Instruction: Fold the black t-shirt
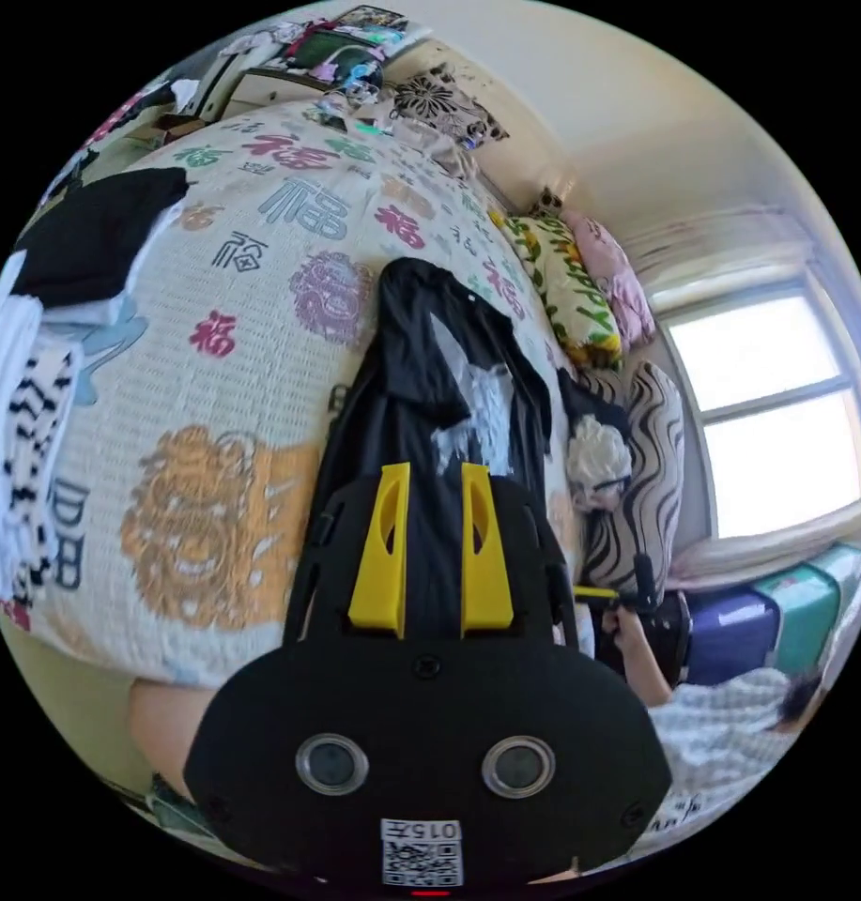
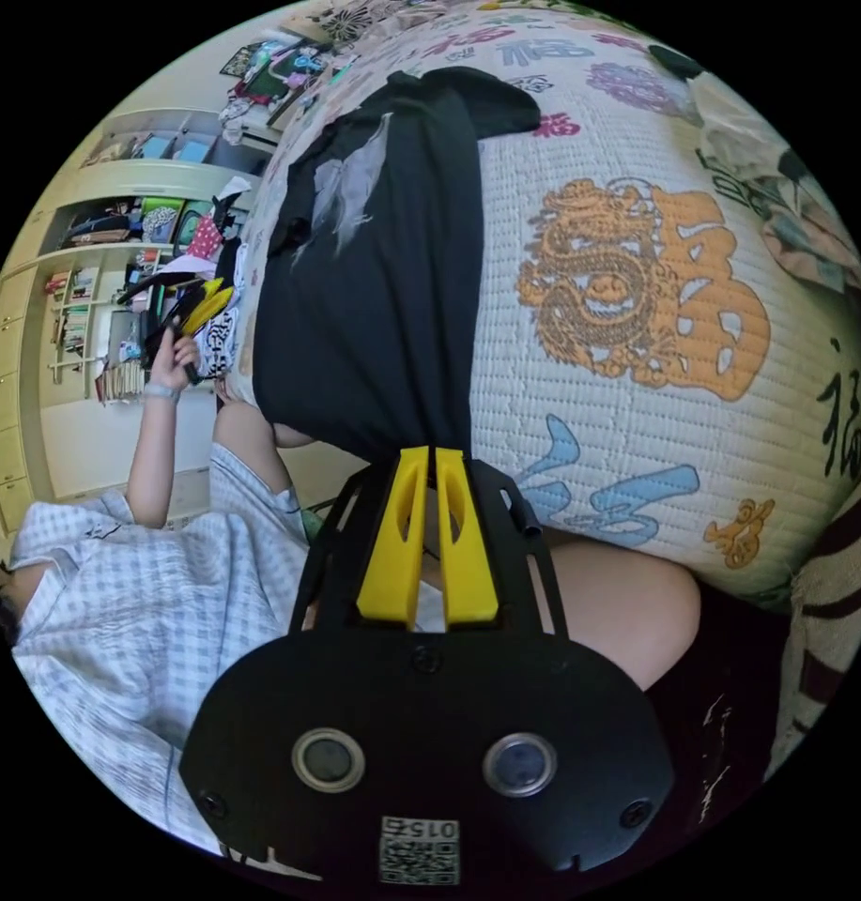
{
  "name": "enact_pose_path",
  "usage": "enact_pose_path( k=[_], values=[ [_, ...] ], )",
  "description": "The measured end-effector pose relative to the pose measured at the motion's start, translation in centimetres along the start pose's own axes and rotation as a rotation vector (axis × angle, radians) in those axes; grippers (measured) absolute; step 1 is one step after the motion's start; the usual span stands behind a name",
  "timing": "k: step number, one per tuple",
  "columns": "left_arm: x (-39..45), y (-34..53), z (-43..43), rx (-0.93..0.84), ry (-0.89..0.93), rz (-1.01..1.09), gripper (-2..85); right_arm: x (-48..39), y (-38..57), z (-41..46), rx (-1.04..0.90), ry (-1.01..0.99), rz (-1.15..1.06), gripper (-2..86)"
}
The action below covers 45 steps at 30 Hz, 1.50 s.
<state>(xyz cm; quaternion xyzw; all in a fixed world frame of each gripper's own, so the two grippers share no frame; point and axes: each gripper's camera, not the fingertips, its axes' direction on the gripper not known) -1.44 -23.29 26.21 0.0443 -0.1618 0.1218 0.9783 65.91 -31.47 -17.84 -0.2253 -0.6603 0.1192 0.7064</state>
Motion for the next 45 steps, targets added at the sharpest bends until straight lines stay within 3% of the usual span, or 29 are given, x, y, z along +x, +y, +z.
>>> enact_pose_path(
  k=[6, 11, 17, 21, 30, 35, 38, 41, 45],
  values=[
    [-3.0, -5.9, 7.3, 0.030, -0.024, -0.196, 5.1, -0.5, -2.5, -2.4, -0.032, 0.061, -0.063, 0.2],
    [-2.6, -7.4, 6.6, 0.048, 0.008, -0.081, -0.3, 0.4, -3.4, -4.5, -0.041, 0.054, -0.039, 0.0],
    [-3.2, -10.2, 1.5, 0.142, -0.213, 0.032, -0.8, 0.9, -5.4, -6.4, -0.041, 0.018, -0.028, -0.3],
    [-3.5, -15.4, 0.7, 0.137, -0.504, 0.106, -0.8, 0.0, -7.2, -7.2, -0.079, 0.017, -0.058, -0.2],
    [-3.3, -21.5, 6.4, 0.163, -0.704, 0.102, 0.4, -1.5, -9.3, -10.1, -0.099, -0.009, -0.045, 0.6],
    [-0.8, -22.0, 9.4, 0.201, -0.964, 0.149, 1.5, -1.8, -10.0, -13.5, 0.002, -0.051, -0.036, 2.7],
    [2.4, -20.4, 11.3, 0.192, -0.811, 0.349, 1.3, -1.3, -11.6, -16.7, 0.150, -0.061, -0.026, 4.6],
    [6.7, -17.7, 14.6, 0.120, -0.506, 0.527, 1.9, -0.5, -15.2, -19.3, 0.289, -0.016, -0.023, 5.9],
    [13.5, -12.8, 22.3, -0.018, -0.159, 0.664, 3.6, 0.2, -22.5, -20.0, 0.306, 0.031, 0.001, 9.1]
  ],
)
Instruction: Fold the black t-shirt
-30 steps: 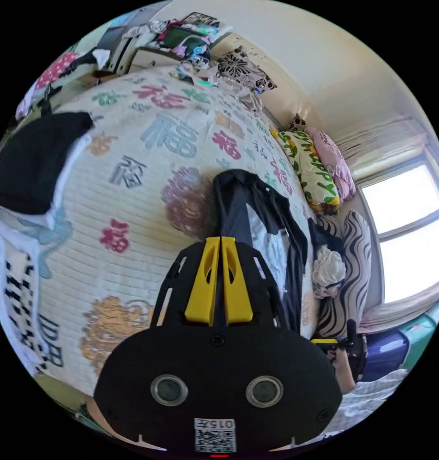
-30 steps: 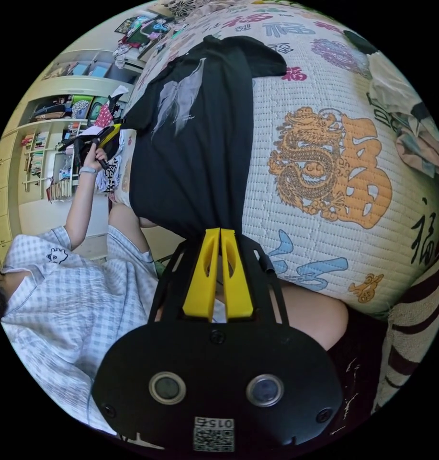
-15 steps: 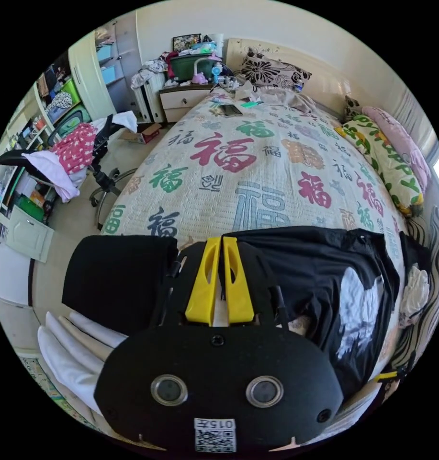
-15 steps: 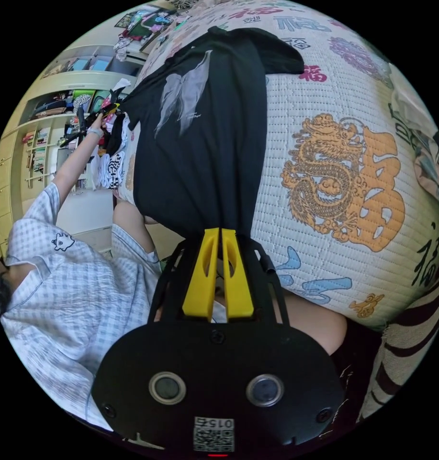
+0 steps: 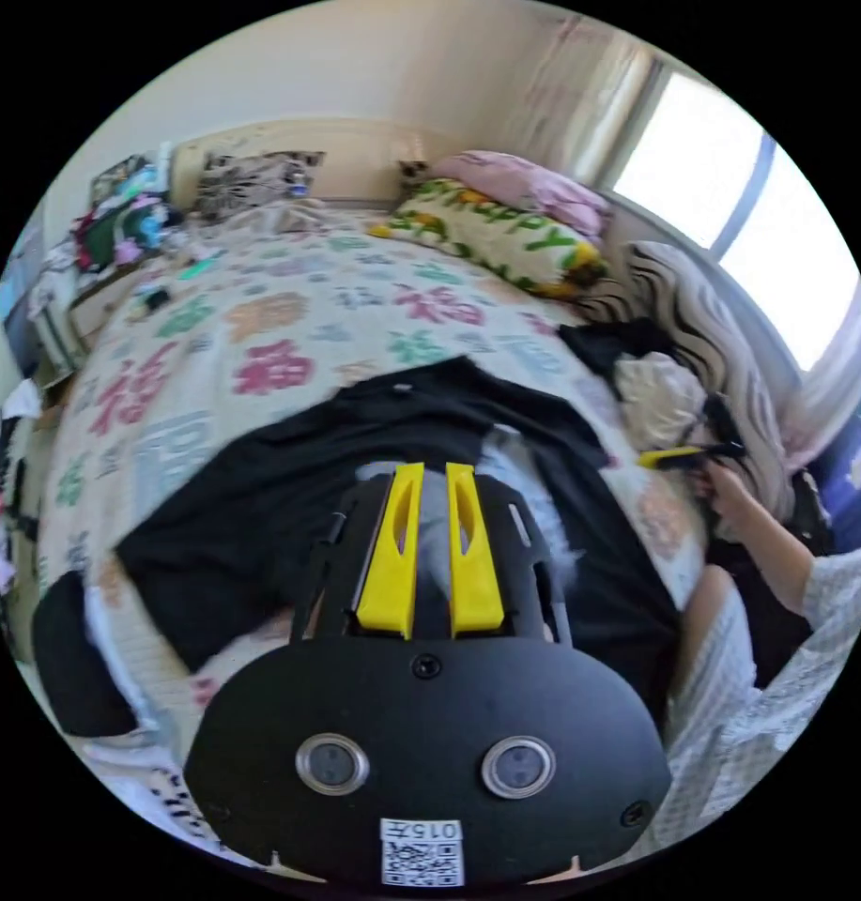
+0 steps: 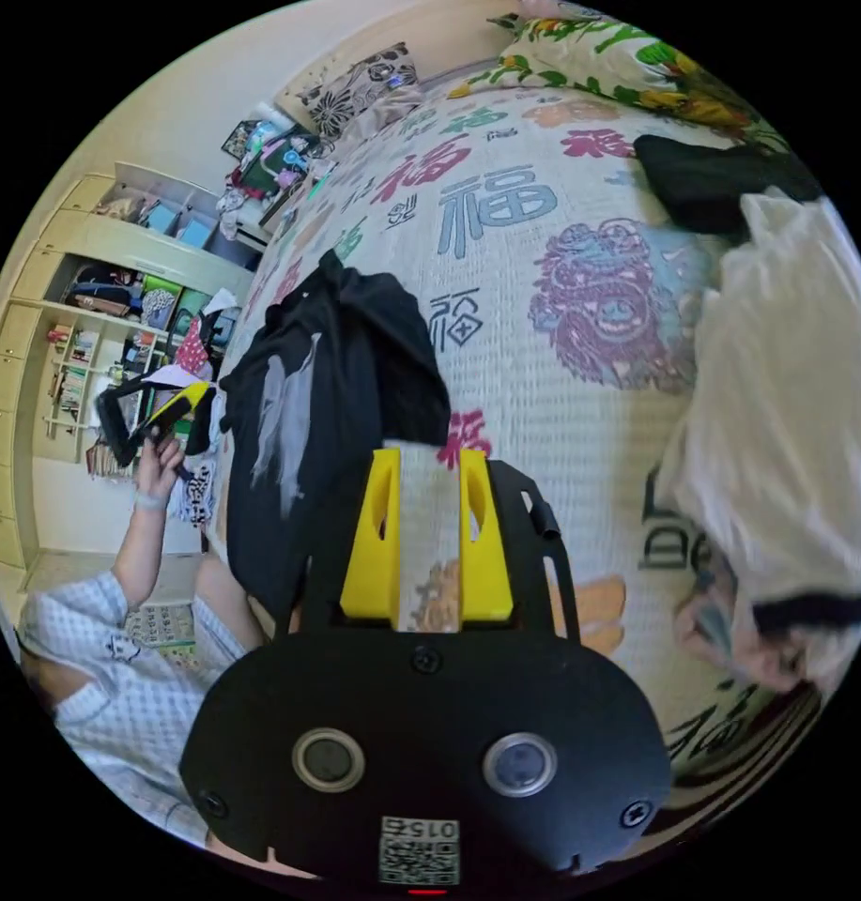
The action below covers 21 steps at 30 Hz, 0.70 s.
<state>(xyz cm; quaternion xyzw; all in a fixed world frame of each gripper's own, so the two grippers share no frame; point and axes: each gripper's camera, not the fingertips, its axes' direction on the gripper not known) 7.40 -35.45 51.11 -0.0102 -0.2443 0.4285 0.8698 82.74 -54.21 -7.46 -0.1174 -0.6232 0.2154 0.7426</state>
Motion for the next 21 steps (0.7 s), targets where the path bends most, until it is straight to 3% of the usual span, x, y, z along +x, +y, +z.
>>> enact_pose_path(
  k=[4, 7, 12, 14, 16, 18, 21],
  values=[
    [6.8, -0.6, 7.2, -0.074, 0.218, 0.010, 3.7, -1.1, -4.7, 3.1, -0.129, 0.050, -0.006, 6.1],
    [8.5, -0.5, 9.9, -0.106, 0.351, 0.013, 2.4, -3.4, -6.2, 2.2, -0.187, 0.151, -0.129, 0.0],
    [8.4, -0.5, 11.3, -0.141, 0.326, 0.045, 0.9, -10.0, -6.8, -5.3, 0.056, 0.325, -0.339, -0.8],
    [7.9, -0.6, 11.5, -0.137, 0.332, 0.041, 0.6, -13.1, -6.2, -5.4, 0.031, 0.344, -0.445, -0.7],
    [7.1, -0.6, 12.0, -0.153, 0.334, 0.030, 0.3, -15.0, -5.2, -4.3, 0.005, 0.501, -0.494, -0.6],
    [6.5, -0.6, 12.3, -0.165, 0.337, 0.026, 0.1, -14.8, -5.0, -4.3, 0.146, 0.737, -0.449, -0.6],
    [5.5, -0.5, 12.5, -0.164, 0.340, 0.015, -0.1, -13.2, -8.3, -7.2, 0.124, 0.530, -0.338, -0.5]
  ],
)
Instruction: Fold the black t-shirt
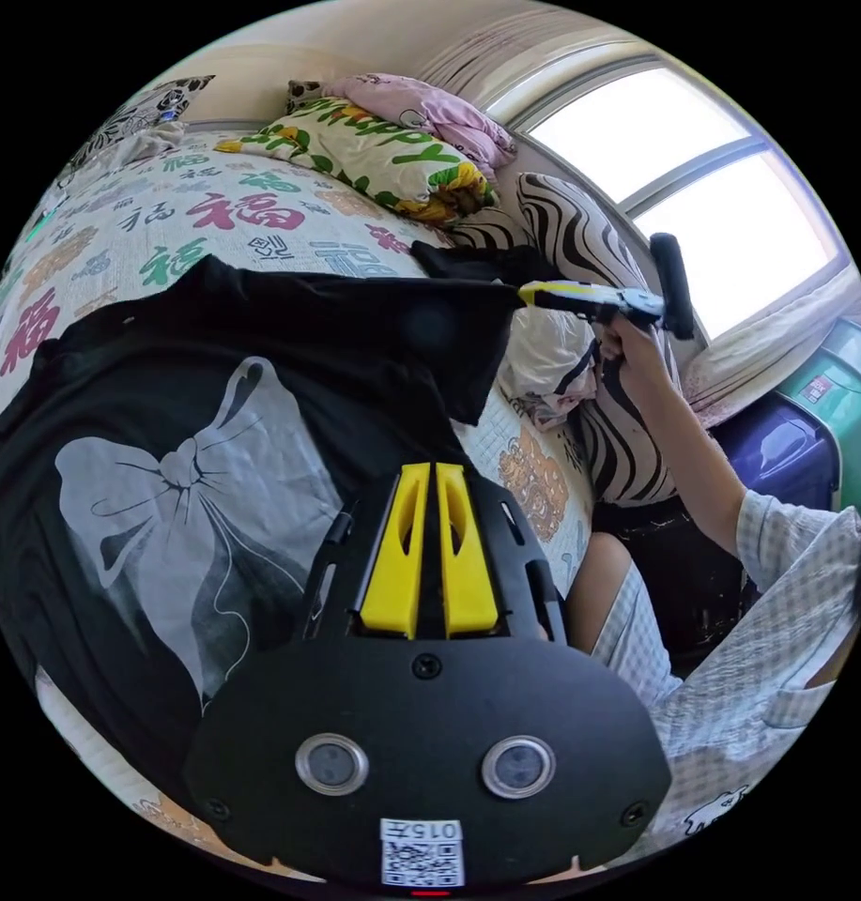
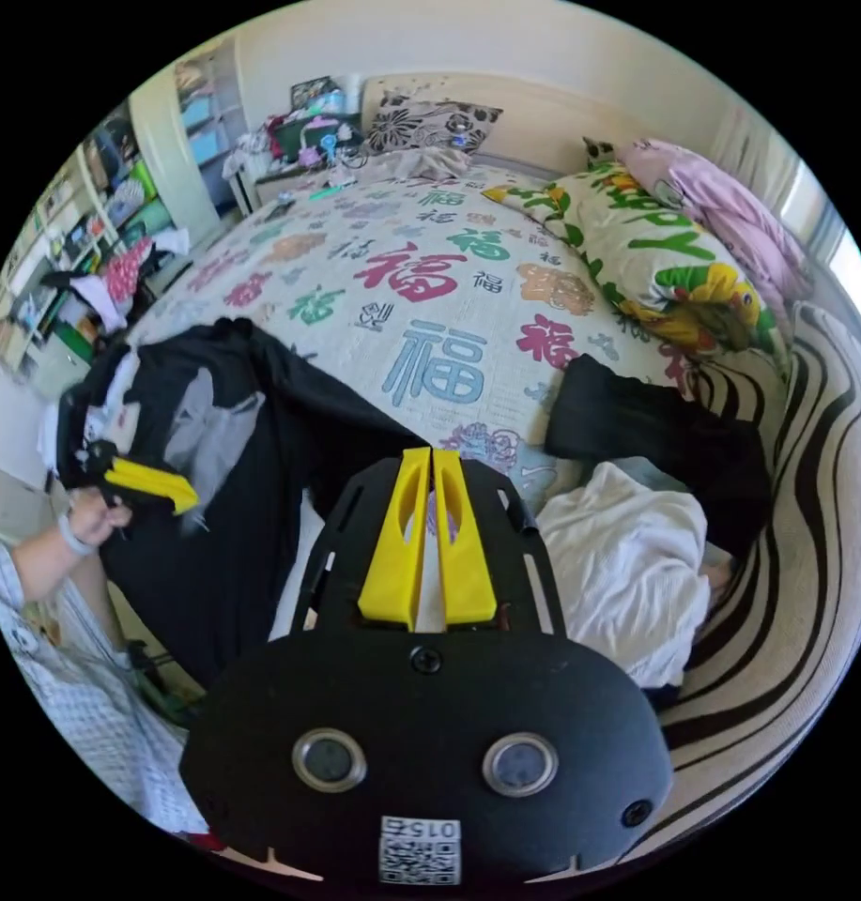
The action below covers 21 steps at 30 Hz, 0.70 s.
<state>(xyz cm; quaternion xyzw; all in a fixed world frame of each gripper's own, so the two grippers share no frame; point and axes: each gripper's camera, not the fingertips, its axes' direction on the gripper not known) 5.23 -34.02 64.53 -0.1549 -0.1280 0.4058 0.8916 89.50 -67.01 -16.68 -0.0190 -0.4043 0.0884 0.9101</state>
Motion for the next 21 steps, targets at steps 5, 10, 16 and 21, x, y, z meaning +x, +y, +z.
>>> enact_pose_path(
  k=[5, 10, 16, 21],
  values=[
    [-1.4, 0.0, -0.3, 0.021, 0.017, -0.025, 0.2, 2.4, -4.0, -1.1, -0.021, -0.133, 0.039, -0.4],
    [-4.2, -0.6, -0.7, 0.019, -0.068, -0.049, 4.1, 1.3, -3.4, -0.4, -0.028, -0.058, 0.017, -0.3],
    [-11.7, -3.4, -3.7, 0.183, -0.141, -0.337, 7.3, 3.6, -5.5, 2.8, -0.082, -0.236, 0.147, -0.2],
    [-17.0, -6.6, -2.7, 0.224, 0.068, -0.431, 5.3, 5.4, -7.9, 4.8, -0.119, -0.192, 0.217, 0.1]
  ],
)
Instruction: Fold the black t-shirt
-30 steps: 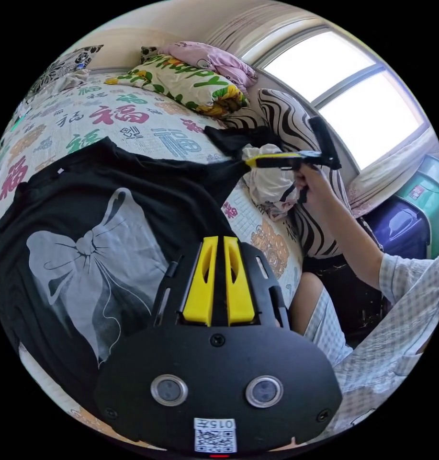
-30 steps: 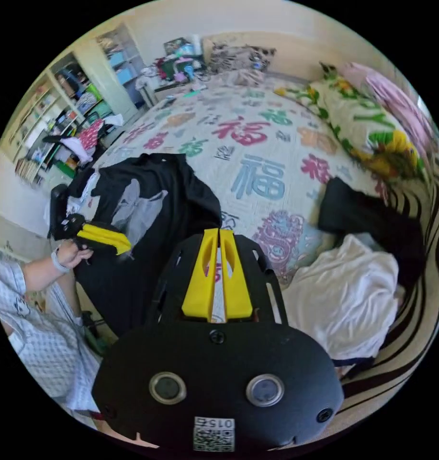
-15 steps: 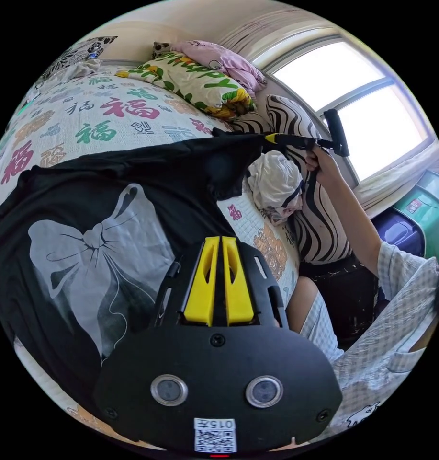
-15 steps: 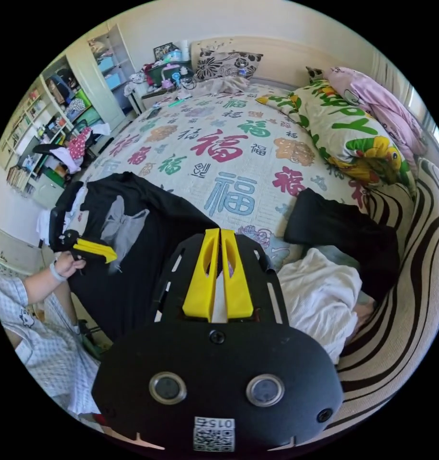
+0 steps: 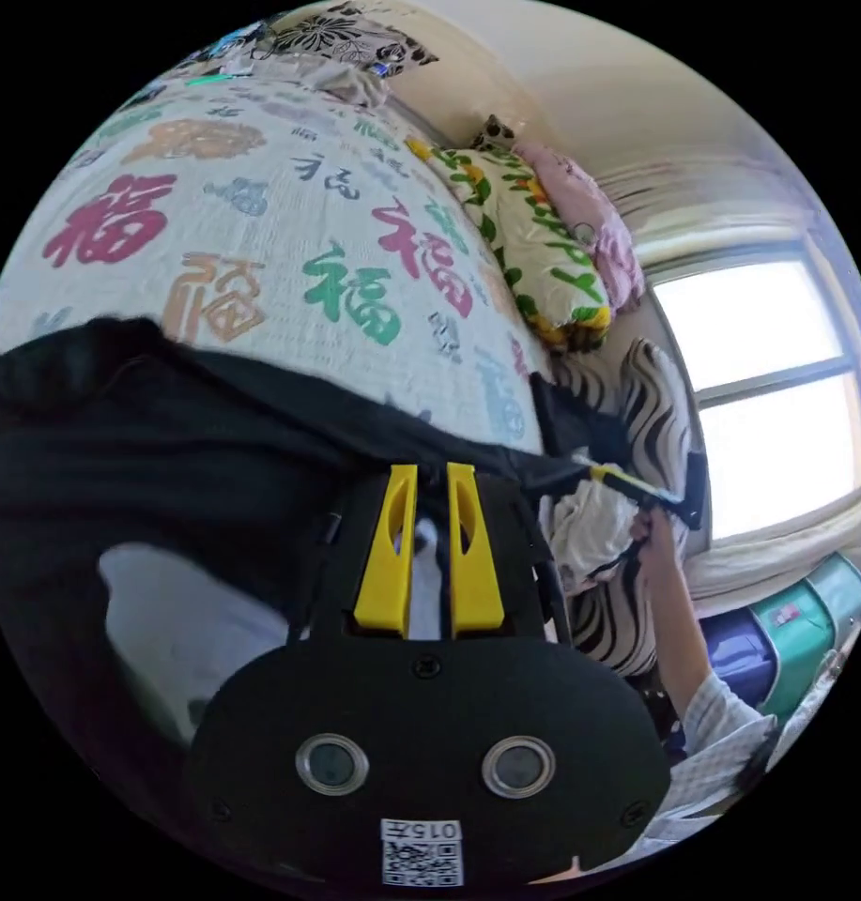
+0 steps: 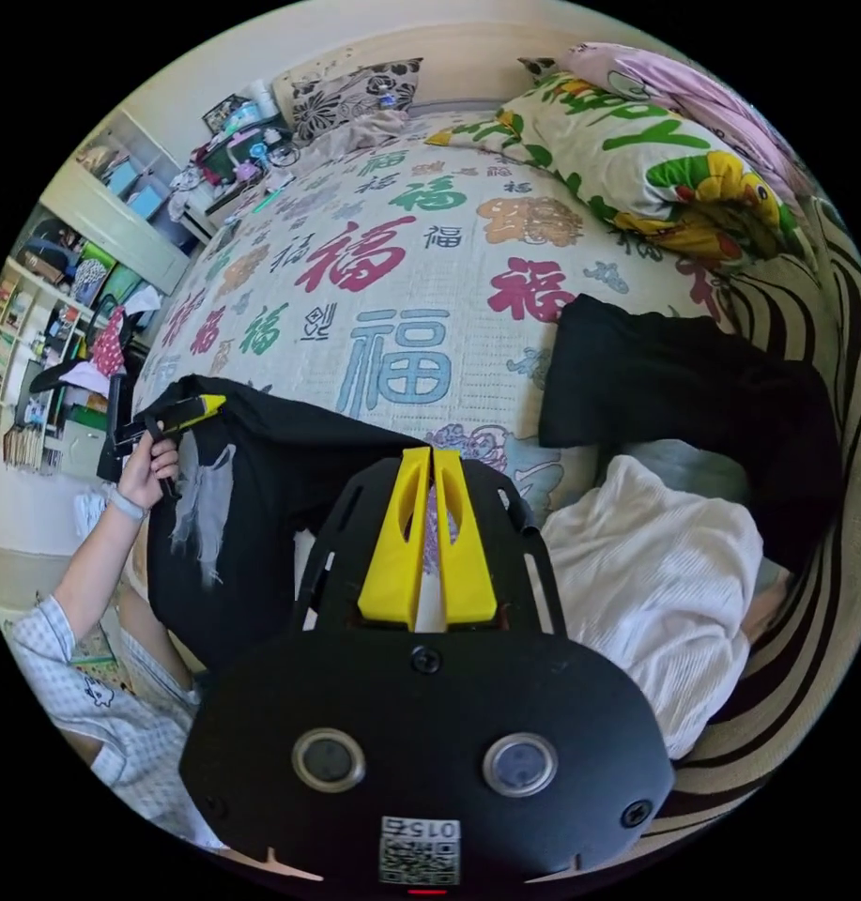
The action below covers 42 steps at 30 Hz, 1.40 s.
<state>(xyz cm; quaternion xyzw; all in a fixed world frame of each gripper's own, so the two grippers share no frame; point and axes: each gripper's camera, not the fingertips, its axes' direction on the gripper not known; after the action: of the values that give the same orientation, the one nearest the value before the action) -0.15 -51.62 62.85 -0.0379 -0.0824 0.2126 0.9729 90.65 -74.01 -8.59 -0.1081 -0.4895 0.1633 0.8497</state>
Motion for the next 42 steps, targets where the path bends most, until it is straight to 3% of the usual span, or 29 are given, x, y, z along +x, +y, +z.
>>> enact_pose_path(
  k=[5, 9, 11, 15, 19, 21, 24, 27, 30, 33, 39, 42],
  values=[
    [-0.7, -3.2, 0.0, 0.130, 0.050, -0.013, 4.9, 1.5, -2.1, 1.7, -0.027, -0.008, 0.089, 2.2],
    [0.6, -3.2, -3.8, 0.195, 0.055, 0.184, 6.5, 0.9, -2.7, 1.8, -0.001, 0.206, 0.089, 7.4],
    [0.5, -2.7, -6.7, 0.194, -0.015, 0.270, 6.9, -1.0, -3.0, 1.5, 0.042, 0.200, -0.038, 7.2],
    [-1.7, -1.5, -11.9, 0.082, -0.406, 0.359, 7.4, -7.5, -4.6, 3.5, 0.036, -0.034, -0.386, 7.3],
    [-4.5, -1.1, -10.6, -0.173, -0.662, 0.379, 8.5, -12.1, -7.2, 7.9, -0.018, -0.161, -0.488, 8.1],
    [-5.4, -1.0, -9.7, -0.209, -0.709, 0.385, 7.2, -14.0, -8.9, 11.6, -0.087, -0.158, -0.482, 8.3],
    [-6.0, -1.0, -9.5, -0.187, -0.668, 0.367, 1.3, -14.9, -9.8, 16.1, -0.228, -0.058, -0.450, 6.6],
    [-6.0, -1.3, -10.5, -0.109, -0.696, 0.361, 0.3, -14.8, -9.6, 16.5, -0.192, 0.005, -0.427, 0.3],
    [-7.0, -2.0, -11.3, -0.058, -0.622, 0.245, 0.3, -13.5, -9.7, 16.2, -0.146, 0.060, -0.343, -0.4],
    [-8.5, -1.7, -11.0, -0.086, -0.663, 0.153, 1.6, -11.8, -9.1, 17.4, -0.211, 0.034, -0.283, -0.2],
    [-7.7, 2.9, -19.7, 0.113, -0.577, 0.128, 6.6, -6.9, -3.0, 11.0, 0.028, -0.002, -0.174, 5.0],
    [-6.4, 9.5, -24.7, 0.054, -0.450, 0.182, 6.8, -5.2, 3.9, 6.8, 0.074, -0.150, -0.228, 5.3]
  ],
)
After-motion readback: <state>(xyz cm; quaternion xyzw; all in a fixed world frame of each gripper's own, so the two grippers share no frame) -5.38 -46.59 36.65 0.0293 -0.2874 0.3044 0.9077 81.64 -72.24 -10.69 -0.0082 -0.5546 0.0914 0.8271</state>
